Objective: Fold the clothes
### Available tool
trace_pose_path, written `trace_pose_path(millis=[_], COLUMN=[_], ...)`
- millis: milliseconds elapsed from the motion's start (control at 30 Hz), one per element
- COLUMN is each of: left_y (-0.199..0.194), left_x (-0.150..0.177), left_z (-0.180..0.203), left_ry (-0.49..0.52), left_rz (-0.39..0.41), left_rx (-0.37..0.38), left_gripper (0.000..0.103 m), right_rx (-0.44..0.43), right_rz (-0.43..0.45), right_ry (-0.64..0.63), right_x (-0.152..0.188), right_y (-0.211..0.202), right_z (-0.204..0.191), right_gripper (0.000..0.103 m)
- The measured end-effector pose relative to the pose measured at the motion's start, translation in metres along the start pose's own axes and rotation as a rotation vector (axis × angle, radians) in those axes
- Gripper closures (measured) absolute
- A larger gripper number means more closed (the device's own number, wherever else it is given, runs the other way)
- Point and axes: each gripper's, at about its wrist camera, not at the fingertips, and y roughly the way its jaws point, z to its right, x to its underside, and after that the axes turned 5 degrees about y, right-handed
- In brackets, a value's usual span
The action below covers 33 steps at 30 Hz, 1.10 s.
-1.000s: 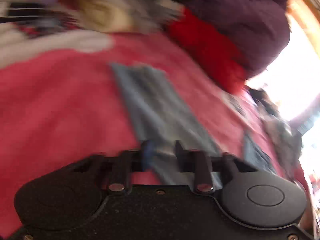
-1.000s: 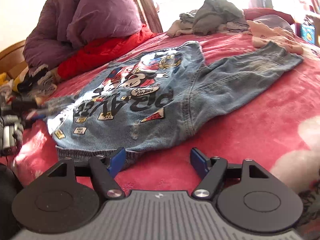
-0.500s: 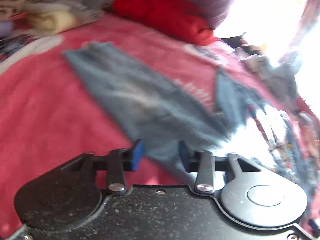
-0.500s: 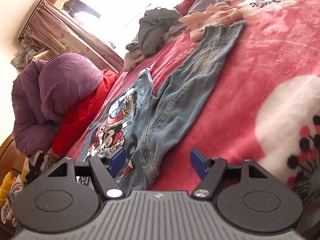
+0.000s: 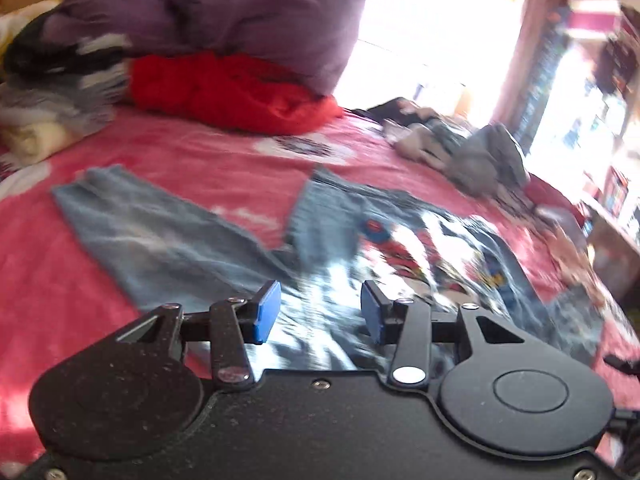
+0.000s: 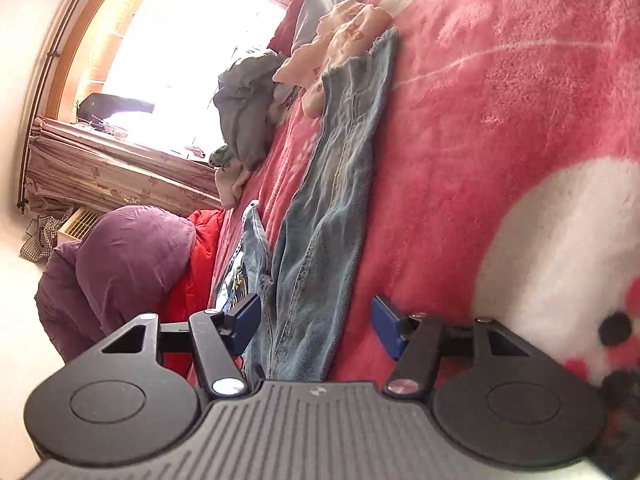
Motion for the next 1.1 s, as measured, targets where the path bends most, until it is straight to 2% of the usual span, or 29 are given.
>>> trace_pose_path(millis=[133,367,500,533,600,667,800,900,967,1100], left_y=[0.006,0.021,0.028,0.032,0.044,0.055,0.078,0.106,0.127,0.170], left_x=[0.005,0.010,0.021,0.023,0.023,0.016,-0.006,-0.023,-0.031,-0.041], left_z=[0.042,0.092,0.119,0.124,0.132,0.140,0.182,0.220,0.245,0.275], left_ry=[0.115,0.121,0.204,0.216,0.187,0.139,0.258,0.322,0.372,0.368], left_rz=[-0.022,-0.045,-0.049,-0.064,-0.130,-0.170,-0.177,-0.209,-0.232,-0.299], left_rx=[0.051,0.162,0.207,0.221,0.258,0.287,0.265,0.268,0.233,0.176], left_gripper=[0.059,0.057,0.057,0.057,0.057,0.057,0.057,0.057,0.057,0.057], right_rx=[0.005,-0.034,-0.056,-0.057,-0.053,-0.044,-0.055,-0.021,-0.007,-0.012], right_rz=[-0.065,-0.146,-0.175,-0.169,-0.155,-0.140,-0.151,-0.137,-0.129,-0.132], right_ry=[-0.079,-0.131,-0.159,-0.165,-0.173,-0.176,-0.199,-0.254,-0.284,-0.274], right_x=[0.012,0.029,0.037,0.039,0.042,0.043,0.043,0.045,0.047,0.045], right_y=[0.004,0.009,0.015,0.016,0.019,0.023,0.030,0.032,0.032,0.033], right_z=[-0.009,-0.014,-0.018,-0.019,-0.019,-0.019,-0.024,-0.028,-0.032,-0.030], right_gripper=[0.042,0.044,0.044,0.046,0.062,0.065,0.065,0.072,0.072,0.071])
